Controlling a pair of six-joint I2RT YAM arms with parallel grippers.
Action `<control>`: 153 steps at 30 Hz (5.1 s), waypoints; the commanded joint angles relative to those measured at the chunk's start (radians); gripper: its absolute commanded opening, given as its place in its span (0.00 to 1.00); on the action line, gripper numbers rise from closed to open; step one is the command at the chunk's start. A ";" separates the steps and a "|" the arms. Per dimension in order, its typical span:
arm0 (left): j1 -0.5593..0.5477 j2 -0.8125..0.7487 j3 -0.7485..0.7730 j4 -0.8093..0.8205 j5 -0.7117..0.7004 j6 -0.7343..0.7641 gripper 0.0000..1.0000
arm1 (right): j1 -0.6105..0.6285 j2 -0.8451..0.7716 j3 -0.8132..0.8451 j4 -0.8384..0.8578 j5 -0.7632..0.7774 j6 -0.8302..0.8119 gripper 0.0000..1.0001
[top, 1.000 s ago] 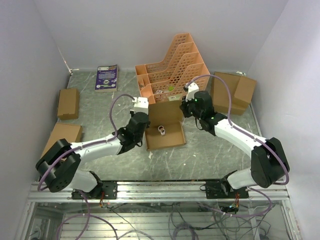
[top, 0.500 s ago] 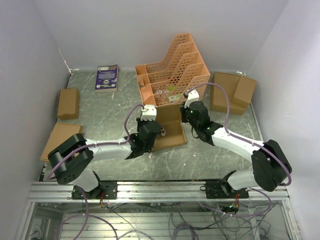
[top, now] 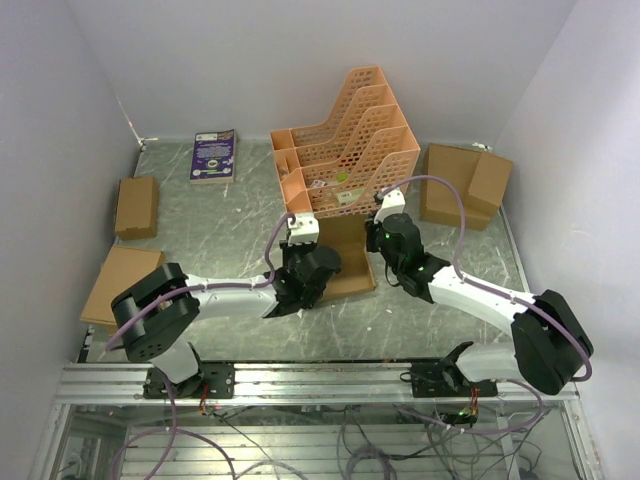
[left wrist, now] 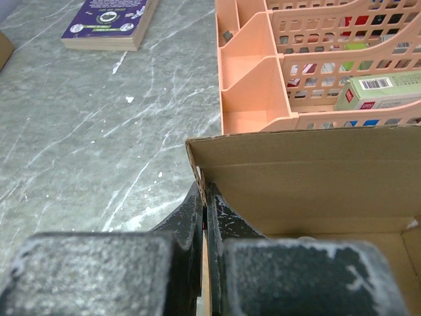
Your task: Fold the paper box
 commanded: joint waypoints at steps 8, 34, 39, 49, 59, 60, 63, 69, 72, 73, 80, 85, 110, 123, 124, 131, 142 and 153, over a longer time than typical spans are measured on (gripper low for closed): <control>-0.073 0.026 0.089 -0.105 -0.018 -0.278 0.07 | 0.063 -0.055 -0.022 -0.035 -0.163 0.072 0.00; -0.179 0.025 0.004 -0.189 -0.112 -0.474 0.07 | 0.069 -0.138 -0.119 -0.124 -0.334 0.025 0.00; -0.199 0.033 0.012 -0.242 -0.119 -0.519 0.07 | 0.067 -0.151 -0.121 -0.171 -0.358 0.001 0.00; -0.247 0.057 0.033 -0.397 -0.138 -0.645 0.08 | 0.011 -0.177 -0.137 -0.236 -0.518 -0.042 0.00; -0.315 0.133 0.185 -0.898 -0.214 -1.055 0.24 | -0.018 -0.192 -0.168 -0.217 -0.547 -0.060 0.00; -0.326 0.149 0.214 -0.984 -0.230 -1.121 0.29 | -0.020 -0.193 -0.171 -0.215 -0.545 -0.064 0.00; -0.366 0.236 0.324 -1.353 -0.278 -1.445 0.49 | -0.025 -0.193 -0.175 -0.211 -0.535 -0.065 0.00; -0.472 0.416 0.502 -1.853 -0.317 -1.878 0.78 | -0.028 -0.192 -0.177 -0.208 -0.533 -0.065 0.00; -0.496 0.410 0.504 -1.853 -0.300 -1.897 0.83 | -0.028 -0.194 -0.180 -0.203 -0.540 -0.067 0.00; -0.500 0.400 0.502 -1.853 -0.292 -1.902 0.85 | -0.028 -0.193 -0.180 -0.202 -0.541 -0.067 0.00; -0.518 0.354 0.528 -1.773 -0.235 -1.745 0.99 | -0.028 -0.190 -0.184 -0.191 -0.546 -0.070 0.00; -0.520 0.283 0.410 -1.328 -0.134 -1.355 0.98 | -0.027 -0.195 -0.189 -0.181 -0.557 -0.070 0.00; -0.528 0.096 0.266 -0.734 0.390 -0.720 0.98 | -0.026 -0.180 -0.201 -0.142 -0.548 -0.079 0.00; -0.430 -0.434 0.170 -0.618 0.502 -0.383 0.85 | -0.027 -0.172 -0.204 -0.136 -0.560 -0.088 0.00; -0.402 -0.487 0.153 -0.619 0.510 -0.378 0.82 | -0.026 -0.173 -0.204 -0.136 -0.561 -0.089 0.00; 0.011 -0.548 0.131 -0.685 0.791 -0.338 0.53 | -0.027 -0.170 -0.202 -0.139 -0.585 -0.097 0.00; 0.235 -0.223 0.086 -0.535 1.230 -0.258 0.25 | -0.026 -0.184 -0.197 -0.141 -0.638 -0.123 0.00; 0.235 -0.095 0.046 -0.484 1.315 -0.271 0.23 | -0.026 -0.199 -0.186 -0.168 -0.704 -0.151 0.08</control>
